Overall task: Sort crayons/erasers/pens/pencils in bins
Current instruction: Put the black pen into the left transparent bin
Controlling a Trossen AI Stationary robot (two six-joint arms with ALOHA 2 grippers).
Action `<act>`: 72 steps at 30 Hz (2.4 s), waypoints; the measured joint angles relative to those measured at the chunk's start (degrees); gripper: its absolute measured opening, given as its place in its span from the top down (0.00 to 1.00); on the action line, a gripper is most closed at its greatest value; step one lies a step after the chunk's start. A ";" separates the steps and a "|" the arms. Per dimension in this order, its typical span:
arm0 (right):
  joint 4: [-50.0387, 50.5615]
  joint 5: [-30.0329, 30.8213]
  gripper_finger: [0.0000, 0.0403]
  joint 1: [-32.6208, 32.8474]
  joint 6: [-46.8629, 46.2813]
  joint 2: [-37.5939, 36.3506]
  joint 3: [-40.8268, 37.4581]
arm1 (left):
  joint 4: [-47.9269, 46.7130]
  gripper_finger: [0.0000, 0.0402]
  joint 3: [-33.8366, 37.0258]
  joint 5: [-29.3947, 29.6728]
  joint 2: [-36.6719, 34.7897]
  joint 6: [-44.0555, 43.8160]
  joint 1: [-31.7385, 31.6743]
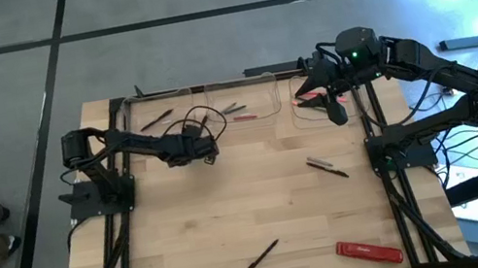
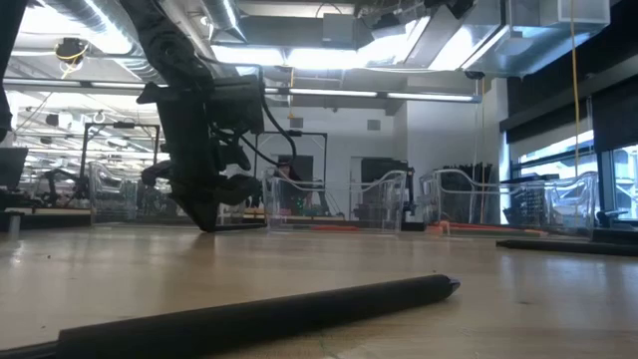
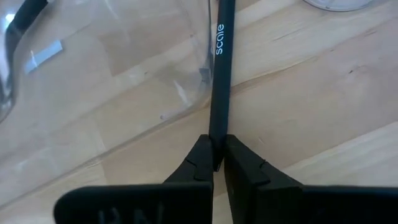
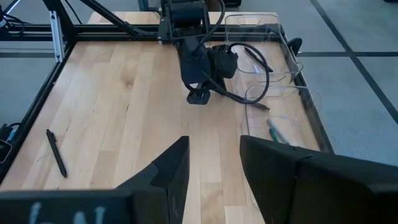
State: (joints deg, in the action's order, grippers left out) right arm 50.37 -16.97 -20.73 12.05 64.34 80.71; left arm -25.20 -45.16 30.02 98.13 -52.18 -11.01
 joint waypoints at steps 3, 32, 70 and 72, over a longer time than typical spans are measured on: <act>0.00 0.00 0.64 0.00 0.00 0.00 0.00 | -0.05 0.99 0.01 -1.04 0.00 -0.01 0.09; -0.37 -0.01 0.64 0.01 0.17 0.00 0.00 | -14.43 0.99 -9.43 -29.22 0.11 1.46 9.39; -0.35 -0.05 0.64 0.00 0.22 0.00 0.00 | -16.31 1.00 -9.21 -27.09 -12.52 -0.26 10.22; -0.34 -0.07 0.64 0.01 0.22 0.00 0.00 | -16.31 1.00 -9.21 -26.28 -14.33 -1.65 9.96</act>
State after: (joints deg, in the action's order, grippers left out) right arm 50.03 -17.04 -20.72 12.27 64.34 80.71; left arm -41.51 -54.37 3.74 83.80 -53.83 -1.05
